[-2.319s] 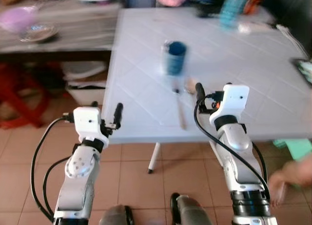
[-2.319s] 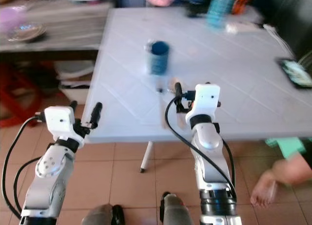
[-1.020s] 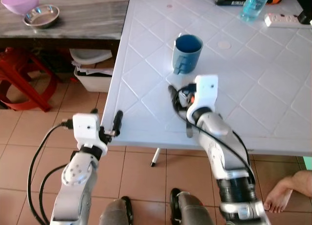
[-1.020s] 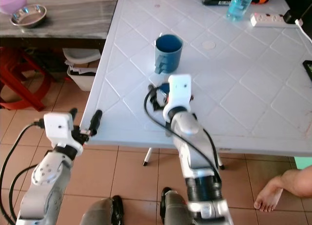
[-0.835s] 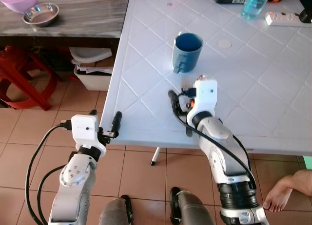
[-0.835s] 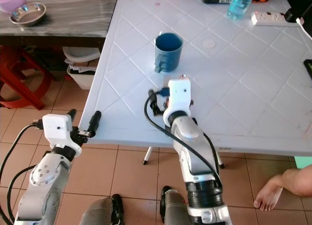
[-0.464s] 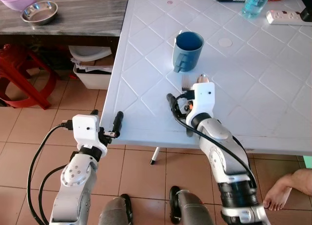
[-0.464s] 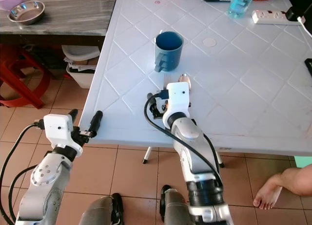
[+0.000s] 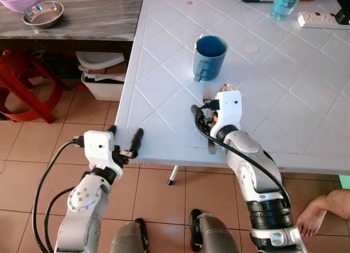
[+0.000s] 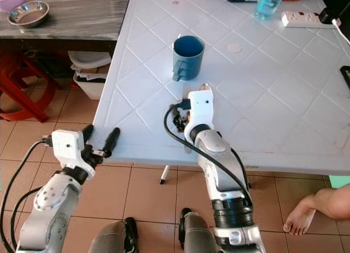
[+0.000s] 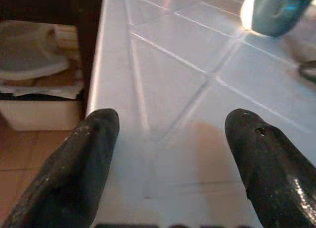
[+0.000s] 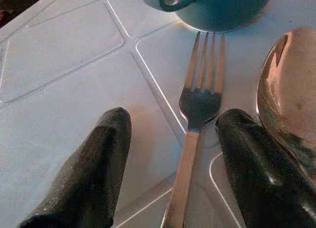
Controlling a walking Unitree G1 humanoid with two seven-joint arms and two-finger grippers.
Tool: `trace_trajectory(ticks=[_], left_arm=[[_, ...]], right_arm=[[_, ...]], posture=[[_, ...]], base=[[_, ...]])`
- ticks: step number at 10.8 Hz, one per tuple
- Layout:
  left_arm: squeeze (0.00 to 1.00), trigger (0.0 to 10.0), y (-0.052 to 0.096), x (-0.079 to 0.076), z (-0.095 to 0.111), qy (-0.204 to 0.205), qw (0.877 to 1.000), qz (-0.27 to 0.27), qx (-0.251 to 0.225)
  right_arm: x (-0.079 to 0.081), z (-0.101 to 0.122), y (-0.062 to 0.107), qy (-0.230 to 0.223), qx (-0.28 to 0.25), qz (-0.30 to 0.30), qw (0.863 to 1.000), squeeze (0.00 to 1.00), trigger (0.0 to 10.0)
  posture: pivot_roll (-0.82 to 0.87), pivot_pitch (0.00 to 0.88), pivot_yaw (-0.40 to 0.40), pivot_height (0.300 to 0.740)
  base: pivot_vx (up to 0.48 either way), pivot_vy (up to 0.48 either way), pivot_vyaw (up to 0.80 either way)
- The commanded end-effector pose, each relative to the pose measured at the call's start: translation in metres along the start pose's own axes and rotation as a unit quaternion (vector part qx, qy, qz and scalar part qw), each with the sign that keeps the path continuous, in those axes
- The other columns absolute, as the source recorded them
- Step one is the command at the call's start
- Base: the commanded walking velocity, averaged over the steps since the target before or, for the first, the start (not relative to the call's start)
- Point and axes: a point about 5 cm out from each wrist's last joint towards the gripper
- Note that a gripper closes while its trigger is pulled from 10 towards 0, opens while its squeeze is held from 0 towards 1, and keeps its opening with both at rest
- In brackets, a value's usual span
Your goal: Setting the table
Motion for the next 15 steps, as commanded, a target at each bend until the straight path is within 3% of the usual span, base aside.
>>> trace_trajectory(ticks=[1, 4, 9, 12, 15], left_arm=[[0.00, 10.0, 0.003, -0.005, 0.000, 0.006, 1.000, -0.021, 0.006], [0.00, 10.0, 0.003, -0.006, -0.001, 0.008, 0.999, -0.031, 0.010], [0.00, 10.0, 0.006, -0.011, -0.004, 0.016, 0.999, -0.047, 0.022], [0.00, 10.0, 0.005, -0.010, -0.003, 0.009, 0.999, -0.042, 0.014], [0.00, 10.0, 0.004, 0.002, 0.001, -0.011, 1.000, 0.002, 0.001]], right_arm=[[0.009, -0.037, 0.003, -0.028, 0.092, 0.028, 0.995, 0.00, 0.0], [0.007, -0.054, 0.009, -0.055, 0.146, 0.040, 0.987, 0.00, 0.0], [-0.005, -0.084, 0.023, -0.056, 0.229, 0.050, 0.971, 0.00, 0.0], [-0.010, -0.096, 0.030, -0.044, 0.252, 0.038, 0.966, 0.00, 0.0], [-0.007, -0.090, 0.026, -0.055, 0.232, 0.026, 0.971, 0.00, 0.0]], posture=[[-0.02, 0.244, 0.025, 0.740], [-0.03, 0.247, 0.022, 0.740], [-0.03, 0.247, 0.017, 0.740], [-0.03, 0.246, 0.014, 0.740], [-0.03, 0.243, 0.010, 0.740]], base=[[0.000, 0.000, 0.00], [0.000, 0.000, 0.00], [0.000, 0.000, 0.00], [0.000, 0.000, 0.00], [0.000, 0.000, 0.00]])
Point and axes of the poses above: a point about 5 cm out from each wrist's last joint towards the gripper, its own y axis pointing back from the gripper into the wrist, its own z axis along the axis of the wrist's last joint, x = y × z, and after that the axes turned 5 degrees about y, right-handed
